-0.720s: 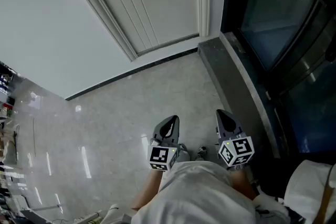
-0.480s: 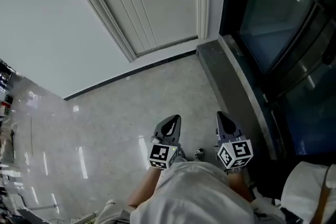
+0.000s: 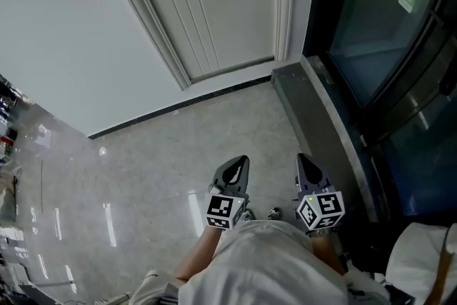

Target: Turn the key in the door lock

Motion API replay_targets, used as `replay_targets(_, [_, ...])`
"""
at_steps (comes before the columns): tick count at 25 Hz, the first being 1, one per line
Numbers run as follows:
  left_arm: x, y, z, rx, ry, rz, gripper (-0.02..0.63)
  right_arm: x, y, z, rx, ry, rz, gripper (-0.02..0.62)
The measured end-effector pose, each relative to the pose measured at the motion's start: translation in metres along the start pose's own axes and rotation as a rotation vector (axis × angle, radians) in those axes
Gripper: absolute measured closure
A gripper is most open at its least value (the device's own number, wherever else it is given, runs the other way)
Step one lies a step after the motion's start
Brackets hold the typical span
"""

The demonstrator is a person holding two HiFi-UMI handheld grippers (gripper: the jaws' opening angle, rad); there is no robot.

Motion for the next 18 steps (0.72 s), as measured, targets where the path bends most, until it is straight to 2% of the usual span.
replay_targets(3, [0.000,0.010,-0.015,0.016,0.012,0.001,0.598,0.001,-0.011,-0.015,0.016,-0.001,-0.003,0.600])
replay_targets(9, [0.001,0.032,-0.047,0.025,0.035,0.059,0.598,-0.001,-0.028,-0.057,0.052,0.018,0.013,0.600])
replay_targets(13, [-0.008,0.038,-0.064,0.027,0.030,0.044,0.598,-0.011,-0.035,-0.069,0.021,0.011,0.011,0.600])
replay_targets(18, [-0.004,0.025,-0.076,0.008,0.039,0.050,0.598,-0.005,-0.051,-0.064,-0.005,0.018,0.004,0.600])
Point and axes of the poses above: the fingertips, and each gripper's own axes: y backward along the fingers, z to its right, x out of its top, the point moved 8 cm from there along y, backward along the fingers, and after that the axes turned 3 degrees about y, right-handed, at the moved point
